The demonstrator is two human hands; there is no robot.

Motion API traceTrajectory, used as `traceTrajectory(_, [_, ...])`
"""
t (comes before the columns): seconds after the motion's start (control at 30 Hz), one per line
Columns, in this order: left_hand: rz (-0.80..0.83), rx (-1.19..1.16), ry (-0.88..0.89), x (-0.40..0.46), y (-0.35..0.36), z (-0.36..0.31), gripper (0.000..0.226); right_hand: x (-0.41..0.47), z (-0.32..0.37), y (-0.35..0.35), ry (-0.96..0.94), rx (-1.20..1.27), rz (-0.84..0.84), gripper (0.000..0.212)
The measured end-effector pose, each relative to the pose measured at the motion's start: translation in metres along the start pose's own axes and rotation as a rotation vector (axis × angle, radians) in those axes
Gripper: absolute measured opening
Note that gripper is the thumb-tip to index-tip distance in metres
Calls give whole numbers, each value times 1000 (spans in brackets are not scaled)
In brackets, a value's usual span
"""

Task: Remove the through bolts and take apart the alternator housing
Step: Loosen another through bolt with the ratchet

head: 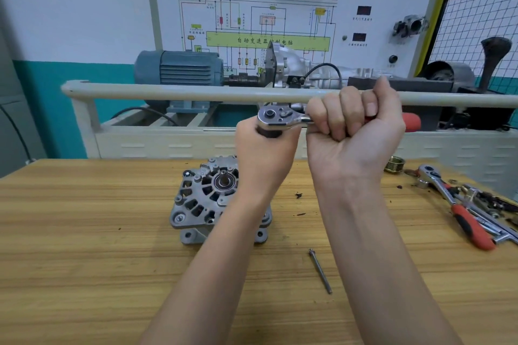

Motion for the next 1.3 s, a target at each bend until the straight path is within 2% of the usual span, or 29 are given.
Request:
traceTrajectory(0.07, [92,25,18,2,-1,-1,40,5,1,-1,50,1,24,57])
traceTrajectory(0.2, [623,176,-7,-1,-1,-5,30,14,-3,0,347,94,147,57])
traceTrajectory(0.27, [675,199,-52,-4,-2,-4,32,13,-6,-1,437,120,168,56])
traceTrajectory(0.33, [634,173,-64,-2,-4,-4,34,12,-7,-1,417,104,159,55])
traceTrajectory(0.4, [548,78,-94,1,-4,-4,35,10,-4,0,308,67,137,54])
traceTrajectory(0.57, [-6,-76,-61,3,-4,1,51,-7,-4,3,-7,-21,76,53])
traceTrajectory(0.63, [-23,-84,-52,2,-3,3,57,-8,-7,3,-23,-35,83,54])
traceTrajectory(0.7, [123,-40,-52,6,-6,2,47,-3,-5,3,18,-26,98,55])
traceTrajectory(0.77, [377,33,-40,7,-7,-2,33,5,-5,2,126,14,122,54])
traceTrajectory(0.83, [590,109,-37,4,-9,-3,29,9,-8,1,262,60,164,52])
traceTrajectory(0.9, [693,150,-66,-1,-9,-4,31,8,-11,1,351,85,202,48])
traceTrajectory(0.97, [668,159,-82,-2,-10,-4,35,6,-12,2,354,80,203,48])
traceTrajectory(1.03, [554,84,-107,2,-10,-4,36,5,-10,3,263,51,175,52])
traceTrajectory(1.1, [350,-19,-137,6,-8,-1,38,0,-8,4,121,-2,132,55])
traceTrajectory(1.2, [13,-53,-129,7,-7,2,53,-9,-11,5,-14,-62,99,55])
traceTrajectory(1.23, [-27,-45,-130,6,-7,2,55,-10,-12,5,-25,-70,102,55])
traceTrajectory(1.3, [24,-22,-128,8,-8,4,51,-7,-12,5,-2,-79,124,55])
Point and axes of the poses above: each hand's wrist, its own x-axis towards the middle knuckle, its own y-axis out of the palm, z = x × y, the point moved 5 cm from there along x, towards the middle knuckle, and after that the axes turned 1 degree about z, right-handed, at the moved point
